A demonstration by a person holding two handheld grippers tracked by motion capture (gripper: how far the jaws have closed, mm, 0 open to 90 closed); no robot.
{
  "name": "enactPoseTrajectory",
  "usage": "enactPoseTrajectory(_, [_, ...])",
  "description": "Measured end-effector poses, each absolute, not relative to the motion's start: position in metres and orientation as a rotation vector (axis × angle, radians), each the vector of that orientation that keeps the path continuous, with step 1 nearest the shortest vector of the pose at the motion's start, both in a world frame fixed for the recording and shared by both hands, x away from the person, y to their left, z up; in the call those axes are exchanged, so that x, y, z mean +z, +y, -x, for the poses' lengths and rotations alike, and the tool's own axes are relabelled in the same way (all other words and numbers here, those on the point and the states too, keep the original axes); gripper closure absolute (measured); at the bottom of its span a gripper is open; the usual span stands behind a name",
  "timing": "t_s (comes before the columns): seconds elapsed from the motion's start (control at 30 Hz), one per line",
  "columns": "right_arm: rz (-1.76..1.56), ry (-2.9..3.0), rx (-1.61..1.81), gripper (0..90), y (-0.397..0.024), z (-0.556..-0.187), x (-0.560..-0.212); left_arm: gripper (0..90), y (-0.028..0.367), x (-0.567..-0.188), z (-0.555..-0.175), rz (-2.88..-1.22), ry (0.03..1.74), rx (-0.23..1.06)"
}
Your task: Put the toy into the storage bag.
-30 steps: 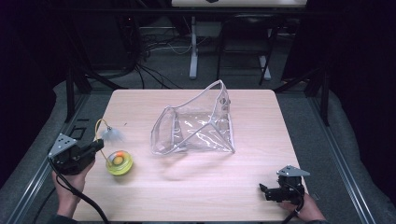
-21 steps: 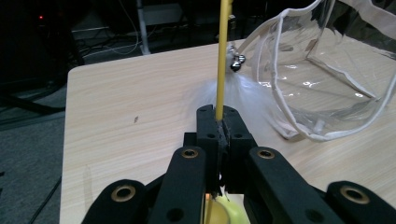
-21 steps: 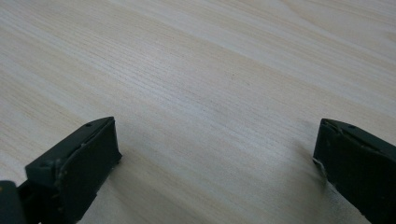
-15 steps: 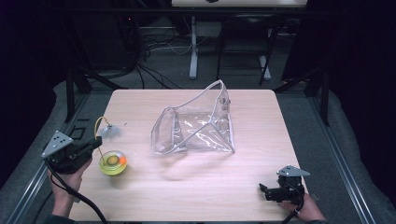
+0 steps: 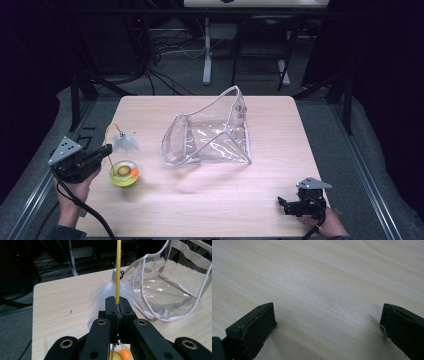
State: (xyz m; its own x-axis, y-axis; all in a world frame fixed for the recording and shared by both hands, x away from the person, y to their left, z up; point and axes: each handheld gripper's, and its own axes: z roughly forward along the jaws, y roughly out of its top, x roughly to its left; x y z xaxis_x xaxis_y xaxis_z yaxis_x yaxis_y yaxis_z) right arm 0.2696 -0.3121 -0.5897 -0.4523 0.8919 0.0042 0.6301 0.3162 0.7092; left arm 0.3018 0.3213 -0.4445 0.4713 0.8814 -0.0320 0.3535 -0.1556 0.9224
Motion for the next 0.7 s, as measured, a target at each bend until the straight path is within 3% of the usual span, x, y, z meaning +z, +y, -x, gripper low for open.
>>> enactPoseTrajectory(0.7, [-1.353,2.202,0.919,0.0,-0.312,-0.269,-0.590,88.5,0.310,-0.422,-0.320,-1.744,1.000,0.665])
